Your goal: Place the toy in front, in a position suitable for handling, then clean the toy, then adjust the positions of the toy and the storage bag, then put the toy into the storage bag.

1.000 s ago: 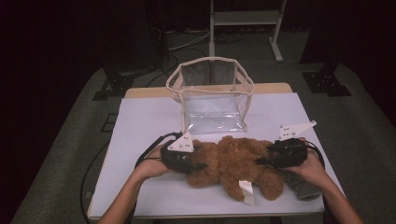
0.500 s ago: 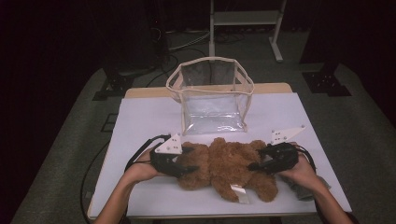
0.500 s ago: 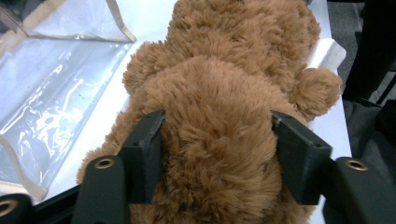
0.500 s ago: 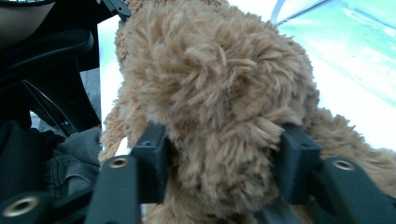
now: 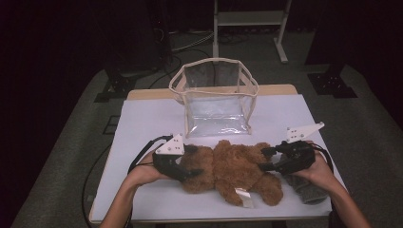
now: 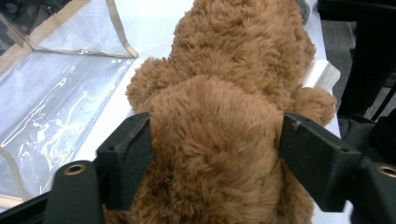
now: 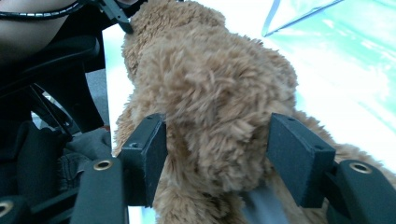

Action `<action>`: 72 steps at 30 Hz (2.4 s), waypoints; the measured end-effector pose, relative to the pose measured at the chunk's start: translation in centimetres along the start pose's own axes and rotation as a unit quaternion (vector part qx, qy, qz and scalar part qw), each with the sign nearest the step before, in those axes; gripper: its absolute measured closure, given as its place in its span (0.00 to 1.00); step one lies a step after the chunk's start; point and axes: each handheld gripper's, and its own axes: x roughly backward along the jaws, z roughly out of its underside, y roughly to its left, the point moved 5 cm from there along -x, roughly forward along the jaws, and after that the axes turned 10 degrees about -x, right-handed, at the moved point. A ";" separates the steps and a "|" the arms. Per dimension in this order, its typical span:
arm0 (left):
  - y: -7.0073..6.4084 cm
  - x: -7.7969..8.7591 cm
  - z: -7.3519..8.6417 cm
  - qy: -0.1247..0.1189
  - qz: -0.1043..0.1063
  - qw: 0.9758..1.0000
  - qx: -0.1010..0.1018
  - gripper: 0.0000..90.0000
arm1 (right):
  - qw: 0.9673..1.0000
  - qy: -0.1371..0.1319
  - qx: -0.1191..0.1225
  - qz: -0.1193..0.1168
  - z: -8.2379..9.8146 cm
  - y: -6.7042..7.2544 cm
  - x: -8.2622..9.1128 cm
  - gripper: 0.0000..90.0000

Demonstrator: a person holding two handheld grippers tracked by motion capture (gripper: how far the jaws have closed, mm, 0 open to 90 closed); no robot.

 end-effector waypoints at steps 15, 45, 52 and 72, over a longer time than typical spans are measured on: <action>-0.3 0.5 -0.2 -0.002 -0.006 1.000 0.000 0.16 | 1.000 0.011 0.003 0.002 -3.0 -1.1 1.1 0.40; 0.8 3.7 1.4 0.005 -0.044 0.999 0.022 0.09 | 0.998 0.057 0.041 0.000 -11.4 -2.1 -2.6 0.41; 0.9 4.2 1.4 0.001 -0.047 0.999 0.023 0.09 | 0.997 0.061 0.045 -0.001 -11.8 -1.9 -2.8 0.41; 1.0 4.8 1.9 0.007 -0.050 0.998 0.024 0.09 | 0.994 0.082 0.075 0.001 -14.7 -1.3 -4.0 0.41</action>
